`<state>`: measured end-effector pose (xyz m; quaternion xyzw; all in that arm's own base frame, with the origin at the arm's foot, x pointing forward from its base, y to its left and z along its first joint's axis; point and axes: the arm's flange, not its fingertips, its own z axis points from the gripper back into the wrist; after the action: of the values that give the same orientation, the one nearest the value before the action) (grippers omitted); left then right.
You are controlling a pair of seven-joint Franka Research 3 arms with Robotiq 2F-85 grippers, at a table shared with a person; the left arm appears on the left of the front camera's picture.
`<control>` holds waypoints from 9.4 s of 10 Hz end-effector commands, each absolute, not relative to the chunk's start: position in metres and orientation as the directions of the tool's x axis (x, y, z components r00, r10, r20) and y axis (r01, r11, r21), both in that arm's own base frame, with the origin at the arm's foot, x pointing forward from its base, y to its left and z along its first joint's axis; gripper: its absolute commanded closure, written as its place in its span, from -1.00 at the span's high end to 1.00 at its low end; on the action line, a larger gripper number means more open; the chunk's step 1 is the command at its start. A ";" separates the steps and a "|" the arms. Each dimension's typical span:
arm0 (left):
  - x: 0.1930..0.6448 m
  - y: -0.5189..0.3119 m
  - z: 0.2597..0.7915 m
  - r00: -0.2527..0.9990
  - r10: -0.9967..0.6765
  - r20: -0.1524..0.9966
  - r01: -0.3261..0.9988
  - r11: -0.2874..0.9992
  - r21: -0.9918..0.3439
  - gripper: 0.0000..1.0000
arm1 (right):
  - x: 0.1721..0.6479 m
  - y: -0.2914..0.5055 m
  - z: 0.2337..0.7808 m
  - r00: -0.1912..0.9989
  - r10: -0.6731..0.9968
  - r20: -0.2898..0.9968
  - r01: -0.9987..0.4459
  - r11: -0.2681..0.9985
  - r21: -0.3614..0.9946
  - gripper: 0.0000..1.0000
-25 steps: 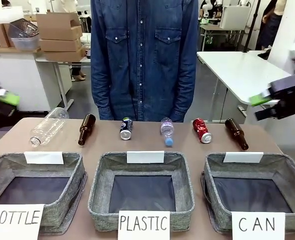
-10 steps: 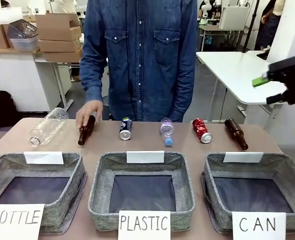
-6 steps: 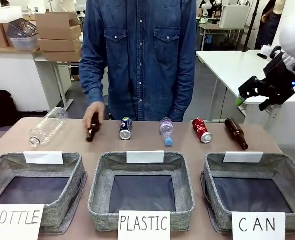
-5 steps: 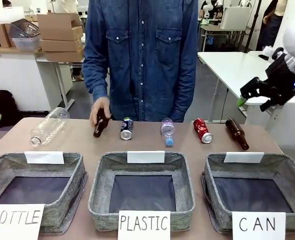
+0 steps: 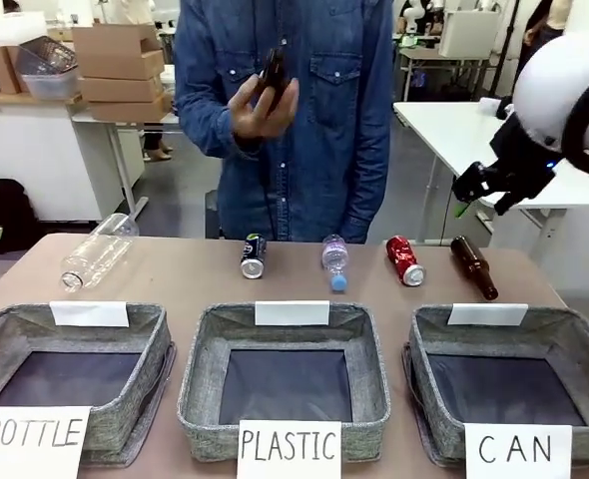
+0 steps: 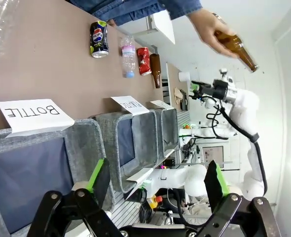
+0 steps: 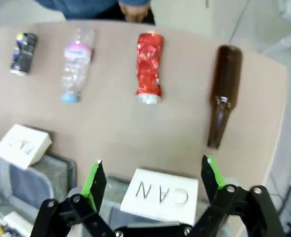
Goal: Sort the can waste into the basket.
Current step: Pick up the can waste from the table and place it in the right Fabric basket.
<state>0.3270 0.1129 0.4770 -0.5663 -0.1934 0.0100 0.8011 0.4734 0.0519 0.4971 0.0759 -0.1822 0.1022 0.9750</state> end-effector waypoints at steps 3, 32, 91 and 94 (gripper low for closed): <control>0.326 0.114 0.478 0.921 0.224 0.319 0.229 0.353 -0.907 1.00 | 0.589 0.086 0.453 0.952 0.195 0.237 -0.224 0.969 0.102 1.00; 0.268 0.152 0.532 0.984 0.160 0.082 0.033 0.284 -0.958 1.00 | 0.654 0.117 0.347 0.995 0.088 -0.044 -0.088 0.996 -0.003 -1.00; 0.410 -0.162 0.454 0.960 -0.224 0.167 0.278 0.827 -0.488 1.00 | 0.380 -0.051 0.507 0.904 0.149 0.401 -0.426 0.247 0.870 1.00; 0.396 -0.194 0.451 0.947 -0.260 0.192 0.322 0.805 -0.499 1.00 | 0.380 -0.051 0.507 0.904 0.149 0.401 -0.426 0.247 0.870 1.00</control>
<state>0.4069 -0.2255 0.4304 -0.2625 -0.0850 -0.1644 0.9470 0.3794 -0.0491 0.5075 0.5851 -0.1115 0.1693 0.7852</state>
